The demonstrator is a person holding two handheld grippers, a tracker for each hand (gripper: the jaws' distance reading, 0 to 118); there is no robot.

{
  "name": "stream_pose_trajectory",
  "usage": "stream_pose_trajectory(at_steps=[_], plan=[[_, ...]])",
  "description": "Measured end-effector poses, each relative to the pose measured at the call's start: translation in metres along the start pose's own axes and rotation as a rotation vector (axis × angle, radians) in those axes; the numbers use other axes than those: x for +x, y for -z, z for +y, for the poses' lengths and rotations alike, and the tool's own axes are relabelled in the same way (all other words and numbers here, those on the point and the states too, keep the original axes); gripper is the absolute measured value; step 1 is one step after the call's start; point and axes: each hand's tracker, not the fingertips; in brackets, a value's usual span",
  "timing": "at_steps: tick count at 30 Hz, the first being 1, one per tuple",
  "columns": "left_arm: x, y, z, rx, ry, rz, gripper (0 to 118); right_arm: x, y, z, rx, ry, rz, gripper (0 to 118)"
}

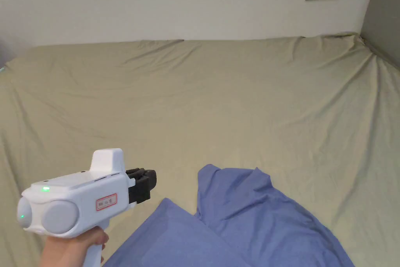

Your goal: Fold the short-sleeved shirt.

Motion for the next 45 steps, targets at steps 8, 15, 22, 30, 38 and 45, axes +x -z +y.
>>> stream_pose_trajectory(at_steps=[8, 15, 22, 30, 38, 45], plan=[[-0.036, 0.099, 0.007, -0.260, 0.039, 0.048, 0, 0.003, 0.027, -0.015, -0.087, 0.003, -0.062, 0], [-0.048, 0.116, 0.000, -0.275, 0.084, 0.025, 109, -0.005, 0.032, -0.022, -0.120, -0.018, -0.052, 0], [-0.043, 0.141, -0.023, -0.397, 0.201, 0.075, 111, 0.014, 0.039, -0.025, -0.151, 0.028, -0.054, 0], [-0.029, 0.117, -0.035, -0.388, 0.273, 0.039, 25, 0.018, 0.043, -0.031, -0.168, 0.020, -0.059, 0], [-0.032, 0.095, -0.036, -0.336, 0.224, 0.021, 0, 0.012, 0.052, -0.043, -0.205, 0.042, -0.035, 0], [-0.006, 0.029, -0.032, -0.152, 0.181, -0.059, 0, 0.022, 0.071, -0.062, -0.303, 0.006, -0.056, 0]])
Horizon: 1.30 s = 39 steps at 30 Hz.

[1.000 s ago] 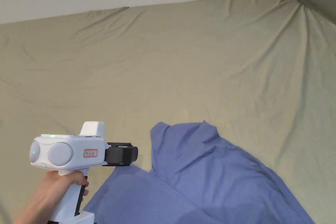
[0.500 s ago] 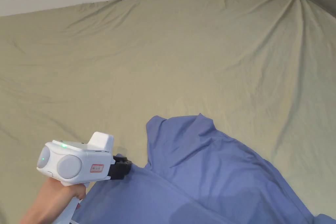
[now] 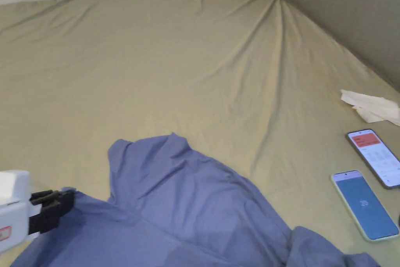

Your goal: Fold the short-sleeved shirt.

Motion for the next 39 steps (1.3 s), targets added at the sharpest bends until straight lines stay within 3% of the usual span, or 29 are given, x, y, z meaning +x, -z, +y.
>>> stream_pose_trajectory(at_steps=[5, 7, 8, 10, 11, 12, 15, 16, 18, 19, 22, 26, 30, 34, 39], plan=[[0.029, -0.058, 0.002, 0.157, -0.062, -0.033, 0, 0.019, 0.023, -0.021, -0.076, -0.011, -0.020, 0], [0.035, -0.068, 0.004, 0.167, -0.066, -0.025, 0, 0.023, 0.035, -0.026, -0.194, -0.002, 0.013, 3], [0.035, -0.073, 0.003, 0.170, -0.071, -0.025, 0, 0.028, 0.037, -0.030, -0.230, 0.009, 0.006, 31], [0.034, -0.077, 0.000, 0.178, -0.091, -0.021, 0, 0.026, 0.041, -0.038, -0.269, -0.008, 0.028, 115], [0.033, -0.077, 0.000, 0.180, -0.096, -0.023, 0, 0.023, 0.037, -0.040, -0.243, -0.021, 0.066, 118], [0.034, -0.080, -0.002, 0.179, -0.094, -0.021, 0, 0.019, 0.034, -0.040, -0.228, -0.044, 0.050, 110], [0.035, -0.081, -0.004, 0.166, -0.075, 0.009, 0, 0.005, 0.045, -0.042, -0.328, -0.099, 0.079, 104], [0.034, -0.082, -0.005, 0.163, -0.083, 0.004, 0, 0.012, 0.046, -0.051, -0.319, -0.113, 0.086, 88], [0.034, -0.085, -0.008, 0.167, -0.095, 0.002, 0, 0.009, 0.050, -0.052, -0.315, -0.125, 0.087, 6], [0.033, -0.085, -0.009, 0.170, -0.097, 0.013, 0, 0.008, 0.054, -0.053, -0.331, -0.142, 0.064, 1], [0.030, -0.094, -0.018, 0.171, -0.117, 0.044, 0, 0.005, 0.048, -0.052, -0.362, -0.127, 0.105, 0], [0.026, -0.129, -0.031, 0.247, -0.206, 0.088, 0, 0.000, 0.003, -0.028, -0.181, -0.128, 0.083, 0], [0.040, -0.182, -0.040, 0.367, -0.210, 0.158, 0, -0.002, -0.042, 0.002, -0.036, -0.019, 0.146, 0], [0.062, -0.244, -0.040, 0.528, -0.193, 0.223, 0, -0.021, -0.077, 0.034, 0.155, -0.017, 0.199, 0], [0.066, -0.290, -0.027, 0.717, -0.226, 0.344, 0, -0.051, -0.071, 0.081, 0.326, 0.000, 0.283, 0]])
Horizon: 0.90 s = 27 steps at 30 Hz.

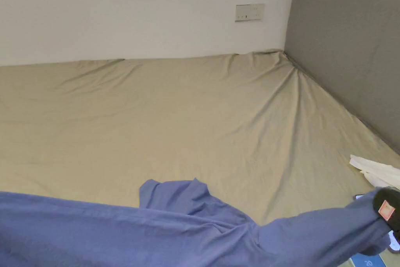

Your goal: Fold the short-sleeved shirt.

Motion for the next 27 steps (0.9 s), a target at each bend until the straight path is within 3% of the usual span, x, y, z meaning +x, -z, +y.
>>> stream_pose_trajectory(at_steps=[6, 8, 11, 17, 21, 27], plan=[[-0.012, 0.034, 0.028, 0.072, 0.039, 0.102, 0, -0.014, 0.075, 0.041, 0.116, 0.036, 0.044, 0], [-0.015, 0.055, 0.031, 0.074, 0.047, 0.106, 0, -0.018, 0.107, 0.055, 0.131, 0.008, 0.047, 0], [-0.020, 0.098, 0.039, 0.078, 0.060, 0.129, 0, -0.022, 0.162, 0.082, 0.144, 0.068, 0.078, 0], [-0.017, 0.180, 0.066, 0.106, 0.050, 0.126, 0, -0.031, 0.245, 0.135, 0.181, 0.084, 0.102, 0], [-0.009, 0.230, 0.092, 0.117, 0.066, 0.119, 0, -0.040, 0.283, 0.171, 0.231, 0.054, 0.067, 0], [0.001, 0.293, 0.125, 0.132, 0.053, 0.104, 0, -0.043, 0.330, 0.228, 0.319, 0.090, 0.036, 0]])
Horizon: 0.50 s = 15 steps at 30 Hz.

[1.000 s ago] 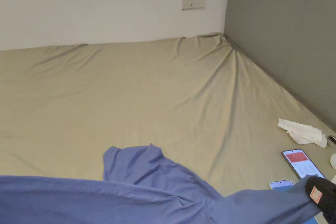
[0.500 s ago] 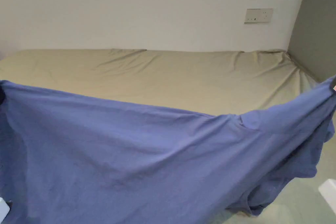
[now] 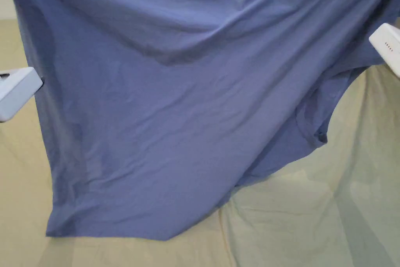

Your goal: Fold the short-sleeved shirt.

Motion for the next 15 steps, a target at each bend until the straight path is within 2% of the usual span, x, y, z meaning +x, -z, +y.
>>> stream_pose_trajectory(at_steps=[3, 4, 6, 8, 10, 13, 15], plan=[[0.005, 0.025, 0.007, 0.024, -0.024, -0.010, 0, -0.009, 0.017, 0.015, 0.064, -0.009, -0.050, 0], [0.009, 0.033, 0.010, 0.027, -0.017, -0.009, 0, -0.010, 0.023, 0.021, 0.066, -0.006, -0.037, 0], [0.015, 0.046, 0.015, 0.041, 0.013, -0.007, 0, -0.018, 0.032, 0.033, 0.089, -0.078, -0.067, 0], [0.018, 0.056, 0.019, 0.035, 0.005, -0.011, 0, -0.020, 0.040, 0.043, 0.100, -0.077, -0.061, 0], [0.018, 0.067, 0.024, 0.044, -0.058, -0.034, 0, -0.022, 0.050, 0.053, 0.100, -0.094, -0.094, 0], [0.024, 0.073, 0.030, 0.038, -0.025, -0.014, 0, -0.022, 0.056, 0.064, 0.115, -0.089, -0.117, 0], [0.027, 0.077, 0.032, 0.046, -0.007, -0.008, 0, -0.028, 0.057, 0.068, 0.120, -0.153, -0.132, 0]])
